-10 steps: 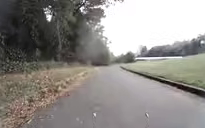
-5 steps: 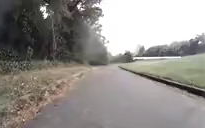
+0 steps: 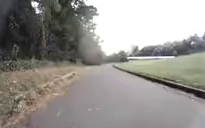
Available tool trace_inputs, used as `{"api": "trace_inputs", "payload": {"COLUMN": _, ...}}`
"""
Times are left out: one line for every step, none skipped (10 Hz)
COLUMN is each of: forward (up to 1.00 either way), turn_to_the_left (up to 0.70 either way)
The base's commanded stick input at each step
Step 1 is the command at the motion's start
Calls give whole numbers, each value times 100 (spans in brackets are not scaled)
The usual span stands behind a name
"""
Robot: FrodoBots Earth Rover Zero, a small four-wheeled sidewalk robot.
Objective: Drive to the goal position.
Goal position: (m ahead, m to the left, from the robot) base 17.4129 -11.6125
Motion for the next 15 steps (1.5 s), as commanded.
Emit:
{"api": "trace_inputs", "payload": {"forward": 100, "turn_to_the_left": -26}}
{"api": "trace_inputs", "payload": {"forward": 100, "turn_to_the_left": -25}}
{"api": "trace_inputs", "payload": {"forward": 100, "turn_to_the_left": -9}}
{"api": "trace_inputs", "payload": {"forward": 100, "turn_to_the_left": -5}}
{"api": "trace_inputs", "payload": {"forward": 100, "turn_to_the_left": 0}}
{"api": "trace_inputs", "payload": {"forward": 100, "turn_to_the_left": 0}}
{"api": "trace_inputs", "payload": {"forward": 100, "turn_to_the_left": 0}}
{"api": "trace_inputs", "payload": {"forward": 100, "turn_to_the_left": 0}}
{"api": "trace_inputs", "payload": {"forward": 100, "turn_to_the_left": 0}}
{"api": "trace_inputs", "payload": {"forward": 100, "turn_to_the_left": 0}}
{"api": "trace_inputs", "payload": {"forward": 100, "turn_to_the_left": 0}}
{"api": "trace_inputs", "payload": {"forward": 100, "turn_to_the_left": 0}}
{"api": "trace_inputs", "payload": {"forward": 100, "turn_to_the_left": 0}}
{"api": "trace_inputs", "payload": {"forward": 100, "turn_to_the_left": 0}}
{"api": "trace_inputs", "payload": {"forward": 100, "turn_to_the_left": -1}}
